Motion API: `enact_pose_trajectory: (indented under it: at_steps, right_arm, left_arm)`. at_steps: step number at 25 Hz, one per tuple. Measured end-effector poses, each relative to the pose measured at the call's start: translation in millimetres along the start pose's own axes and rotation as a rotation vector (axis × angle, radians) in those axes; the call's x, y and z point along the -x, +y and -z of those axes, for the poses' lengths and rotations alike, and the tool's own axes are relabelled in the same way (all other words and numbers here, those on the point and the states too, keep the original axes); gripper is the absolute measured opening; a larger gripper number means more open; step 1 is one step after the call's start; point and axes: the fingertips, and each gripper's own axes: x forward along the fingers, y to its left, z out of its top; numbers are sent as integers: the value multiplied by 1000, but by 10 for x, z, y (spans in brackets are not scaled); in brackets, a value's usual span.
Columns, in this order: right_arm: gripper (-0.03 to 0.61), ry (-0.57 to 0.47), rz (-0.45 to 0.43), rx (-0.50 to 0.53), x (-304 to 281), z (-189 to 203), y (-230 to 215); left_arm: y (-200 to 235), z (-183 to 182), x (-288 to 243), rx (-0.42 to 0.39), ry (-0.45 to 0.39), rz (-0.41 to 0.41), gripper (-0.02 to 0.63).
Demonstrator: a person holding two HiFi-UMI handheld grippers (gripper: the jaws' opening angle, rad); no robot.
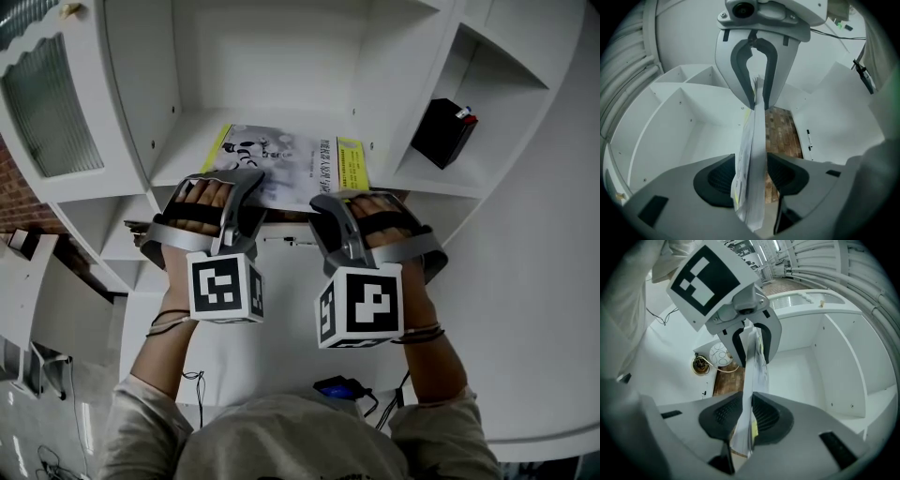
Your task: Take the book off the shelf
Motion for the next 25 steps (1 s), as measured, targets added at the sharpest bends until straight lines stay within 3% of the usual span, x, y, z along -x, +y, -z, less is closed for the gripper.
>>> enact_pose_trajectory:
  at_steps: [5, 8, 14, 19, 25]
  right_arm:
    - [77, -6, -8, -1, 99, -12, 52]
    - [77, -11, -2, -11, 118, -9, 58]
    - [84, -23, 33, -68, 105, -1, 48]
    - [254, 49, 63, -77, -18, 103, 90]
    - [273, 116, 124, -48, -235, 227, 64]
  left_arm:
    - [-16, -17, -15, -5, 12, -3, 200]
    - [-17, -35, -8, 1, 11, -1, 115]
    - [-19, -33, -18, 11, 39, 4, 100]
    - [-21, -44, -5, 34, 68, 20, 100]
    - [-42, -102, 42, 35, 97, 17, 100]
